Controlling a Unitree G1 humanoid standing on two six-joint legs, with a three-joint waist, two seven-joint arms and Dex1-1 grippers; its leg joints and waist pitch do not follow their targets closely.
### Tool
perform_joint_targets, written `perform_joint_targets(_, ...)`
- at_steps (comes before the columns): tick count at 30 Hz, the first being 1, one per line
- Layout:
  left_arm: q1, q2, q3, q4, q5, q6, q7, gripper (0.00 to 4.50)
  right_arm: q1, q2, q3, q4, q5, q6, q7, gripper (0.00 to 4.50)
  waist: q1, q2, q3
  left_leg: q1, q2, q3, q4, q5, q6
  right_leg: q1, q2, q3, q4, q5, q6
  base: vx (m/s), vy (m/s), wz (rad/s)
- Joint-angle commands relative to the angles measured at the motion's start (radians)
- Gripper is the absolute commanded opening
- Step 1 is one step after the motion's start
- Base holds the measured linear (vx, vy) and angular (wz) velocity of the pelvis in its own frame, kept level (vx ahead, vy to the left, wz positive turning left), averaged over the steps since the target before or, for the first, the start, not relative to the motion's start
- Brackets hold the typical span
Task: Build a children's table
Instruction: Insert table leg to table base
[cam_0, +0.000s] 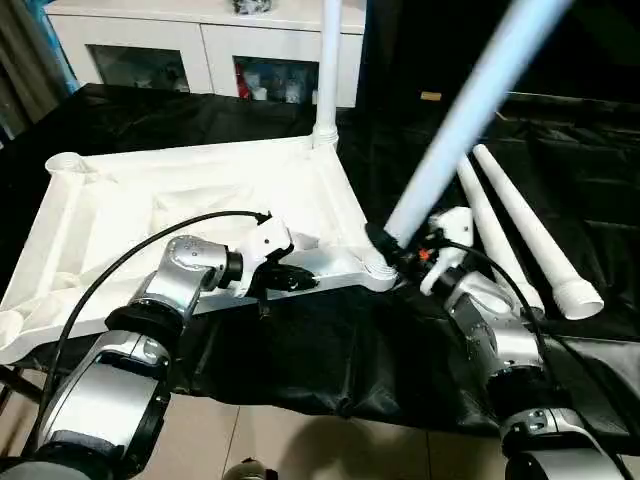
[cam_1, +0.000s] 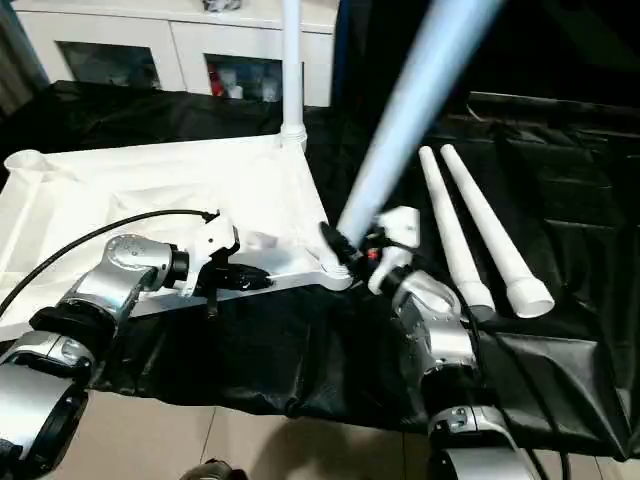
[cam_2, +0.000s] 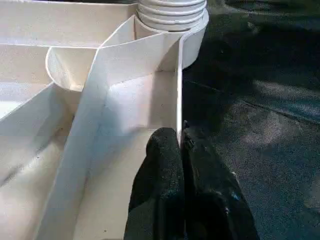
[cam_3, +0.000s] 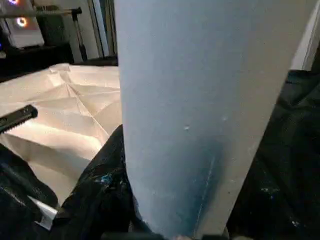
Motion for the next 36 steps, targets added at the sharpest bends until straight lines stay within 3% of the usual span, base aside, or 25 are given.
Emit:
perform_joint_targets(1, 0.007, 0.001, -0.015, -0.003, 0.019, -0.004, -0.01, 0.0, -0.012, -0.009, 0.048, 0.036, -0.053, 0.06, 0.008, 1.89, -0.005, -0.005, -0.068, 0.025, 0.072, -0.031, -0.082, -0.163, 0.03, 0.043, -0.084, 0.043, -0.068, -0.058, -0.286, 0.0, 0.0, 0.0)
perform_joint_targets(7, 0.008, 0.015, -0.027, -0.021, 0.024, -0.003, -0.041, 0.0, -0.056, -0.011, 0.086, 0.087, -0.066, 0.131, 0.053, 1.89, -0.011, -0.008, -0.067, 0.025, 0.074, -0.03, -0.083, -0.166, 0.032, 0.042, -0.087, 0.044, -0.069, -0.068, -0.289, 0.0, 0.0, 0.0)
perform_joint_targets(14, -0.002, 0.031, -0.039, -0.034, 0.022, -0.012, -0.11, 0.0, -0.066, -0.013, 0.098, 0.135, -0.05, 0.138, 0.156, 1.89, -0.009, -0.011, -0.069, 0.024, 0.076, -0.028, -0.081, -0.15, 0.04, 0.043, -0.085, 0.041, -0.062, -0.018, -0.301, 0.0, 0.0, 0.0)
perform_joint_targets(20, -0.008, 0.05, -0.052, -0.054, 0.007, -0.031, -0.225, 0.0, -0.048, -0.033, 0.134, 0.134, -0.038, 0.137, 0.326, 1.89, -0.002, -0.012, -0.068, 0.024, 0.08, -0.028, -0.082, -0.171, 0.042, 0.043, -0.087, 0.04, -0.064, -0.047, -0.308, 0.0, 0.0, 0.0)
perform_joint_targets(28, -0.014, 0.078, -0.074, -0.061, 0.015, -0.033, -0.305, 0.0, -0.038, -0.065, 0.204, 0.136, -0.084, 0.104, 0.479, 1.89, 0.002, -0.009, -0.067, 0.03, 0.083, -0.028, -0.089, -0.209, 0.013, 0.037, -0.088, 0.04, -0.064, -0.057, -0.314, 0.0, 0.0, 0.0)
perform_joint_targets(36, -0.011, 0.081, -0.058, -0.055, 0.017, -0.035, -0.265, 0.0, -0.015, -0.055, 0.193, 0.124, -0.076, 0.081, 0.48, 1.89, 0.009, -0.011, -0.068, 0.034, 0.084, -0.03, -0.095, -0.252, -0.018, 0.037, -0.089, 0.041, -0.068, -0.071, -0.304, 0.0, 0.0, 0.0)
